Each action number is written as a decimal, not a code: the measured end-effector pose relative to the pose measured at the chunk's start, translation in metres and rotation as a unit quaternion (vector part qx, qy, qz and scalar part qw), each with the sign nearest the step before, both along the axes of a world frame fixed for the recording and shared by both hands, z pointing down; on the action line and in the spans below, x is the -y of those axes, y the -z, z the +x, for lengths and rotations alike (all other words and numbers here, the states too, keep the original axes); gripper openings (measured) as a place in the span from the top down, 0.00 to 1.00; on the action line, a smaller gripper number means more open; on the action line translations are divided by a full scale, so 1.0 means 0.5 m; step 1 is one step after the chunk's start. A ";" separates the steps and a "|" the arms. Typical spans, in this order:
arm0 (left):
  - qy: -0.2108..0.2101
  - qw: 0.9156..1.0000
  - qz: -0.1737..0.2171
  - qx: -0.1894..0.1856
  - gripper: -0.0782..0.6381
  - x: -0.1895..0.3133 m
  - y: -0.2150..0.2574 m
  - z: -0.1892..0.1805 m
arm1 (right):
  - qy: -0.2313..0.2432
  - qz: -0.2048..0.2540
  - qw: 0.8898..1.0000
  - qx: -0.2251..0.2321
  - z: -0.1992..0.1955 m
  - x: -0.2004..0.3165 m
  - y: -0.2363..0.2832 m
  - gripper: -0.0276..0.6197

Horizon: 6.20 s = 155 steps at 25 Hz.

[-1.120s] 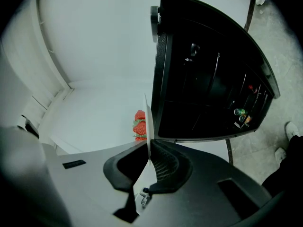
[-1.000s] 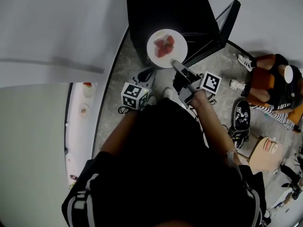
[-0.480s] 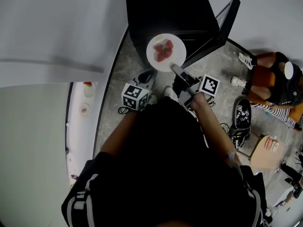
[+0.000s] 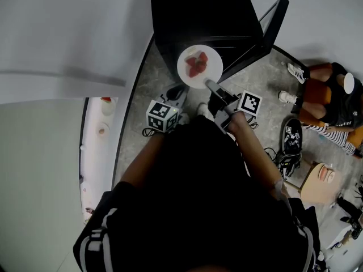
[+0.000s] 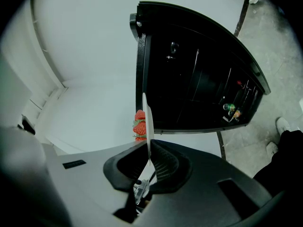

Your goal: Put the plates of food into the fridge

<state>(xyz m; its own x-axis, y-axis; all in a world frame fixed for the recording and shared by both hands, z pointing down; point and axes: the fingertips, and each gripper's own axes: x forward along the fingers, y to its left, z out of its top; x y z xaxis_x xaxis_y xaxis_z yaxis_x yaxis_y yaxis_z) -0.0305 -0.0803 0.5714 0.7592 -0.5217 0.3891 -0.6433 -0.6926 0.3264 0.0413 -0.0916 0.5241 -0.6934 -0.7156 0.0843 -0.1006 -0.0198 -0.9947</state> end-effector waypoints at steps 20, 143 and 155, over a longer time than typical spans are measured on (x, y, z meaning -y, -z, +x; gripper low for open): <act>0.007 0.999 -0.041 -0.004 0.86 0.020 -0.055 0.033 | 0.005 -0.011 0.999 -0.039 0.036 0.032 -0.087 0.91; 0.016 0.994 -0.095 0.041 0.86 0.091 -0.157 0.032 | -0.017 -0.033 0.998 -0.058 0.093 0.182 -0.224 0.87; 0.016 0.995 -0.091 0.026 0.86 0.067 -0.146 0.033 | -0.008 0.020 0.992 -0.123 0.097 0.143 -0.188 0.92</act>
